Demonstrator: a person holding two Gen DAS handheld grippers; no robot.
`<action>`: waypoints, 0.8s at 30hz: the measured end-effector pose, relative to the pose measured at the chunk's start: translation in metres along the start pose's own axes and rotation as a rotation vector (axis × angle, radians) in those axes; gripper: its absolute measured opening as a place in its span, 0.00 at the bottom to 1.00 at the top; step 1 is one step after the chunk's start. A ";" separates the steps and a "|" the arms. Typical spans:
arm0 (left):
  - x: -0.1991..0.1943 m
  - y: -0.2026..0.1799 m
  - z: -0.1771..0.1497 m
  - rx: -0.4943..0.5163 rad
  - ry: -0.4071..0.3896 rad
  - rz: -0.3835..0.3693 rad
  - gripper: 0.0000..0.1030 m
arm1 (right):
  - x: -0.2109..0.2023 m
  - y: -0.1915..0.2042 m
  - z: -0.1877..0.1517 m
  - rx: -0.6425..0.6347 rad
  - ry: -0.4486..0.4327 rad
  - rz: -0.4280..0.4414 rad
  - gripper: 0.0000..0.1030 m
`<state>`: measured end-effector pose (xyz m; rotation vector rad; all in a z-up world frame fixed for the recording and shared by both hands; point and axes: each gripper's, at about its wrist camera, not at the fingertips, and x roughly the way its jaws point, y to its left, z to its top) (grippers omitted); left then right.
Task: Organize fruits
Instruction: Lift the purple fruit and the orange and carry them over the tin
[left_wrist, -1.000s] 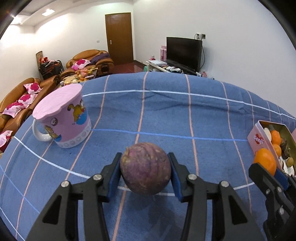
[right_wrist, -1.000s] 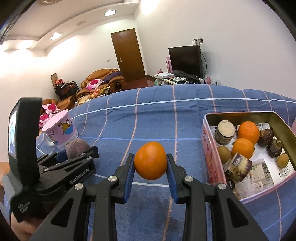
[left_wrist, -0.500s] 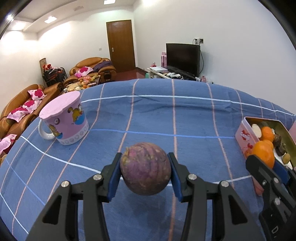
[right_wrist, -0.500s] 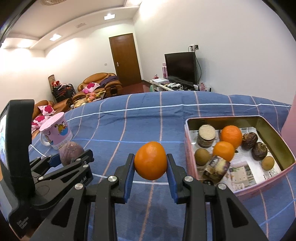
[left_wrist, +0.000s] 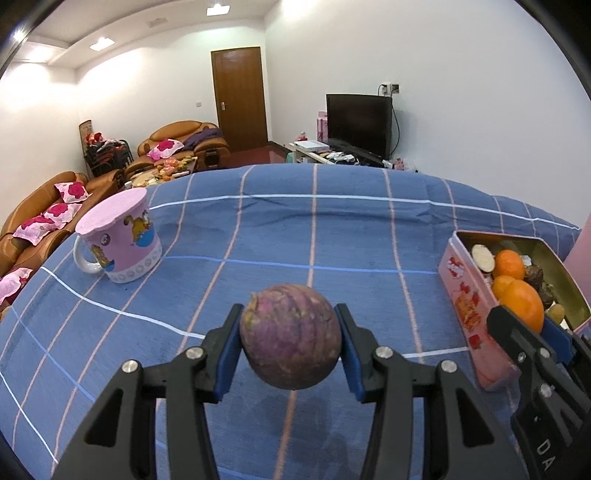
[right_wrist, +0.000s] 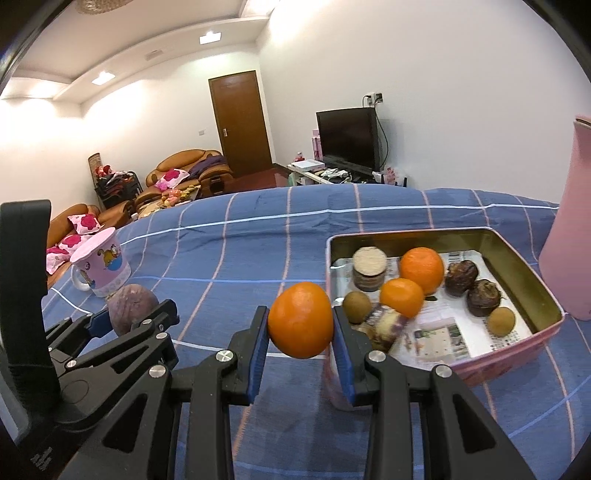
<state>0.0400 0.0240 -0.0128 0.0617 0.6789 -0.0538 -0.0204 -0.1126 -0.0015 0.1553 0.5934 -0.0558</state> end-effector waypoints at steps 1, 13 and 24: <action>-0.001 -0.002 0.000 0.000 -0.001 -0.003 0.48 | -0.001 -0.002 0.000 0.001 -0.001 -0.002 0.34; -0.013 -0.042 -0.002 0.017 -0.031 -0.031 0.48 | -0.013 -0.036 -0.001 0.012 -0.017 -0.044 0.34; -0.027 -0.078 -0.004 0.028 -0.073 -0.062 0.48 | -0.022 -0.078 0.002 0.030 -0.035 -0.096 0.34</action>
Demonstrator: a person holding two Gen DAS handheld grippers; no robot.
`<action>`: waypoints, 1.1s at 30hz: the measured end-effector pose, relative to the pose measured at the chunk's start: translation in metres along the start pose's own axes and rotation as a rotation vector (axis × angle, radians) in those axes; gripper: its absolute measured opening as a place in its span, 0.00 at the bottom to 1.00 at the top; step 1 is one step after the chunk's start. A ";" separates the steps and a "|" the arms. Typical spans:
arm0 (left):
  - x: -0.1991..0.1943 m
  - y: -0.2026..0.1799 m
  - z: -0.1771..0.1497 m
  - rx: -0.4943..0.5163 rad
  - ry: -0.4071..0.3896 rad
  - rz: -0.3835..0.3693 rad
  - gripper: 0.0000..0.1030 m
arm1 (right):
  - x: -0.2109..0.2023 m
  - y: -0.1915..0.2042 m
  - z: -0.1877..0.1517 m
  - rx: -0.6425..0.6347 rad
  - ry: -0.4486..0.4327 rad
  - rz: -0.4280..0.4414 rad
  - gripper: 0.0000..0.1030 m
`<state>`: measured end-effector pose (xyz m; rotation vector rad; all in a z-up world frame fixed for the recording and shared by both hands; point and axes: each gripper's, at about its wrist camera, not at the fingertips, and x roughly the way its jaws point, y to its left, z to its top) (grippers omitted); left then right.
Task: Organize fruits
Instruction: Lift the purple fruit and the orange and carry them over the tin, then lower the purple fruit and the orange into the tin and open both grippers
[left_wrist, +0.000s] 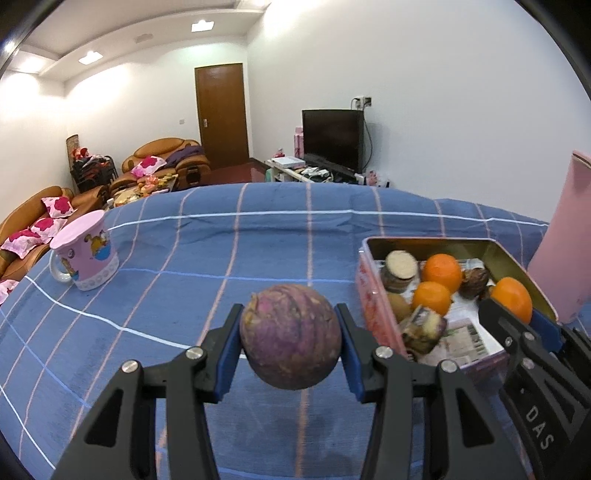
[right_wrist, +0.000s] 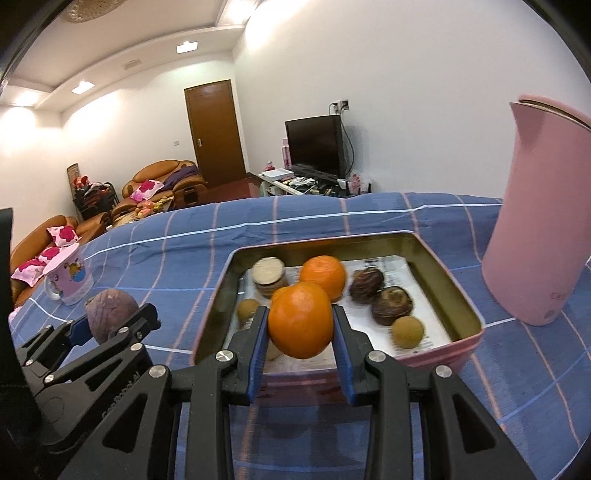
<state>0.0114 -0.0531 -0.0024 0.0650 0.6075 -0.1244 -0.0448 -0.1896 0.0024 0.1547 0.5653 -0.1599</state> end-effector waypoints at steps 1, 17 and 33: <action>-0.001 -0.003 0.000 0.002 -0.002 -0.002 0.48 | 0.000 -0.003 0.000 0.000 -0.001 -0.004 0.34; -0.009 -0.064 0.005 0.066 -0.056 -0.069 0.48 | 0.000 -0.050 0.014 -0.004 -0.056 -0.108 0.34; 0.032 -0.096 0.022 0.036 0.044 -0.167 0.48 | 0.030 -0.076 0.036 0.008 -0.041 -0.127 0.34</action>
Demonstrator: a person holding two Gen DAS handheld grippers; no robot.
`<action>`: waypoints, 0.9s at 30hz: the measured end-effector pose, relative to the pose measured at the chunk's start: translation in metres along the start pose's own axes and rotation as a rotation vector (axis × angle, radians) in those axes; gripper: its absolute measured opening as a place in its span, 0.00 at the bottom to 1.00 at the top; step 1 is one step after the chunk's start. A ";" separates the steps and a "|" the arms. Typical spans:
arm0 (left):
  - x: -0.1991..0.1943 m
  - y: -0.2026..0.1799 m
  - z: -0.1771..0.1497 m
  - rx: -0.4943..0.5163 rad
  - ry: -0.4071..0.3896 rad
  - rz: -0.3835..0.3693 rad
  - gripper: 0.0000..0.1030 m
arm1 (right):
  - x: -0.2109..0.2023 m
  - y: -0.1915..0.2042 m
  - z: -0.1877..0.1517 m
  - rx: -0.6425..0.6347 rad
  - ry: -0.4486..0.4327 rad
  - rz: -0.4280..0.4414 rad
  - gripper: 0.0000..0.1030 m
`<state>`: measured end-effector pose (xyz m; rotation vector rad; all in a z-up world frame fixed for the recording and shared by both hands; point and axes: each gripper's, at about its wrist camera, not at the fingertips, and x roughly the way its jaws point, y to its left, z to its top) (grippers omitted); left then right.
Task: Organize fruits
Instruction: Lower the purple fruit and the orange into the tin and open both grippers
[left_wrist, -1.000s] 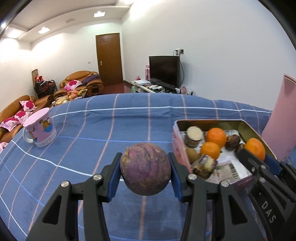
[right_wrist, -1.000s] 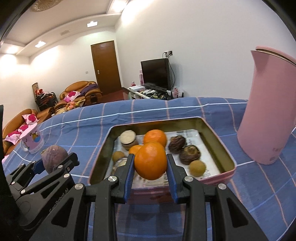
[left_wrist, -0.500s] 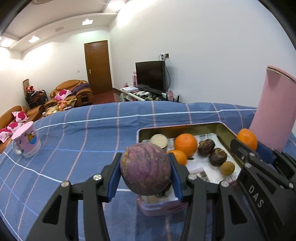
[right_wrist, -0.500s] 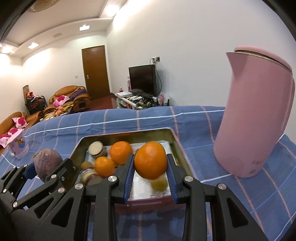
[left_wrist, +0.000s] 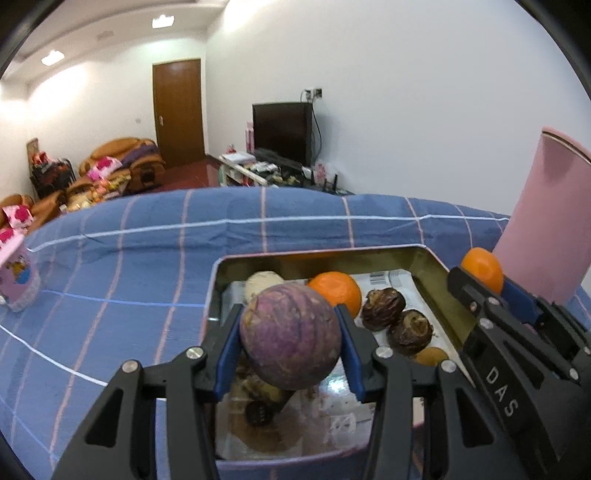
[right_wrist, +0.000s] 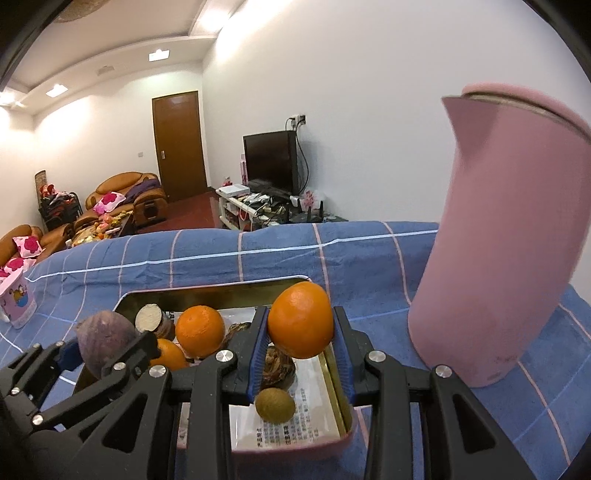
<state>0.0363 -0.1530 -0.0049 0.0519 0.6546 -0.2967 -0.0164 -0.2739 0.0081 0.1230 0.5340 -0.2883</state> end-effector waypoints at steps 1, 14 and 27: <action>0.003 0.000 0.001 -0.007 0.010 -0.010 0.48 | 0.003 -0.001 0.001 0.002 0.009 0.009 0.34; 0.025 0.000 0.012 -0.037 0.027 -0.006 0.48 | 0.050 -0.007 0.014 0.022 0.108 0.124 0.34; 0.016 0.007 0.013 -0.049 -0.016 -0.053 0.48 | 0.058 -0.014 0.018 0.066 0.129 0.302 0.34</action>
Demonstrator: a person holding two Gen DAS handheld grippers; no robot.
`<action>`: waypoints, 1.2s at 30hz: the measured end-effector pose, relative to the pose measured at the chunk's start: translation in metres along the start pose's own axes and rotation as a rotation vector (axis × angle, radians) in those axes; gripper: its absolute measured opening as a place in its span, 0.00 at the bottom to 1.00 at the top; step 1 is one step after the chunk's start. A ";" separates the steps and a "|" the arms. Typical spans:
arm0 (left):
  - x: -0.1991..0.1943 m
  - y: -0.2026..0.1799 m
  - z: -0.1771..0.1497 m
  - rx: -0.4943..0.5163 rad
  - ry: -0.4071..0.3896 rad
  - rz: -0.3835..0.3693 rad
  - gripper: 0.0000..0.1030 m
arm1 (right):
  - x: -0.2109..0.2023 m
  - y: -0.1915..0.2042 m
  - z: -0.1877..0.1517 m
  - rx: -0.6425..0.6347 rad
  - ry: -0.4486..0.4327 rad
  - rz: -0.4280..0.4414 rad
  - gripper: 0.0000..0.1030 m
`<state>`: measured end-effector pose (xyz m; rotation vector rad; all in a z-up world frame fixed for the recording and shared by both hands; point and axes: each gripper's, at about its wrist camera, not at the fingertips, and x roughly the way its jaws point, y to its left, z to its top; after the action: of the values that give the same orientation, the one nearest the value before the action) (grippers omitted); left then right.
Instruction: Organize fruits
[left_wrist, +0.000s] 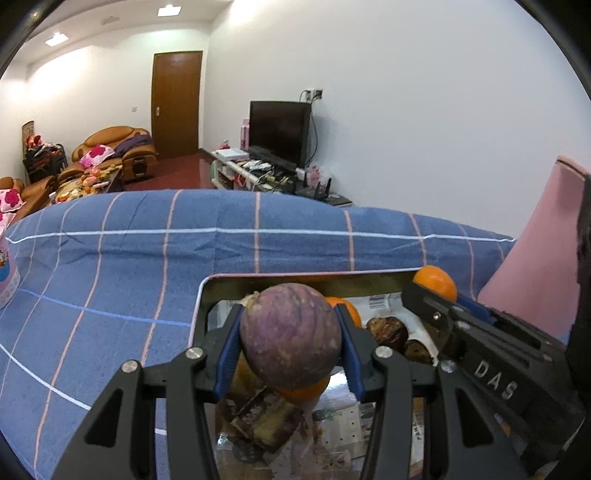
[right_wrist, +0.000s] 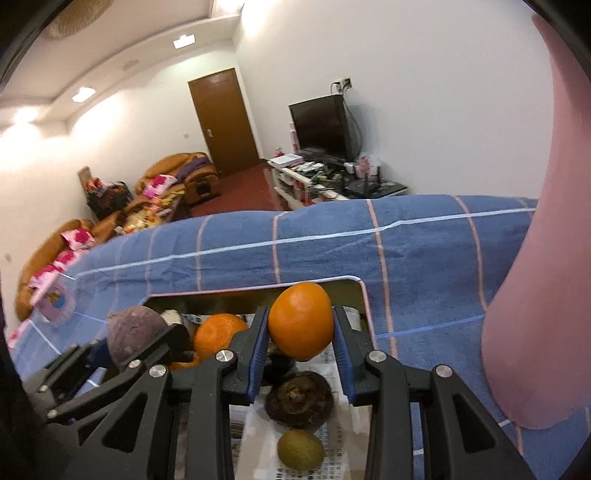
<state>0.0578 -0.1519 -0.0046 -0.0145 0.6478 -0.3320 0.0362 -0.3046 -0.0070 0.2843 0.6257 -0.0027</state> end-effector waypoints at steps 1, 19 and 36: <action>-0.002 0.001 -0.001 0.001 -0.008 -0.006 0.48 | 0.000 -0.003 0.001 0.021 0.004 0.030 0.34; -0.030 -0.021 -0.005 0.103 -0.159 0.109 1.00 | -0.028 -0.005 -0.002 0.065 -0.146 0.024 0.63; -0.067 -0.010 -0.024 0.087 -0.249 0.153 1.00 | -0.085 0.020 -0.031 -0.067 -0.374 -0.163 0.64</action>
<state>-0.0097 -0.1387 0.0165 0.0759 0.3845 -0.2065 -0.0490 -0.2844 0.0234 0.1616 0.2746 -0.1871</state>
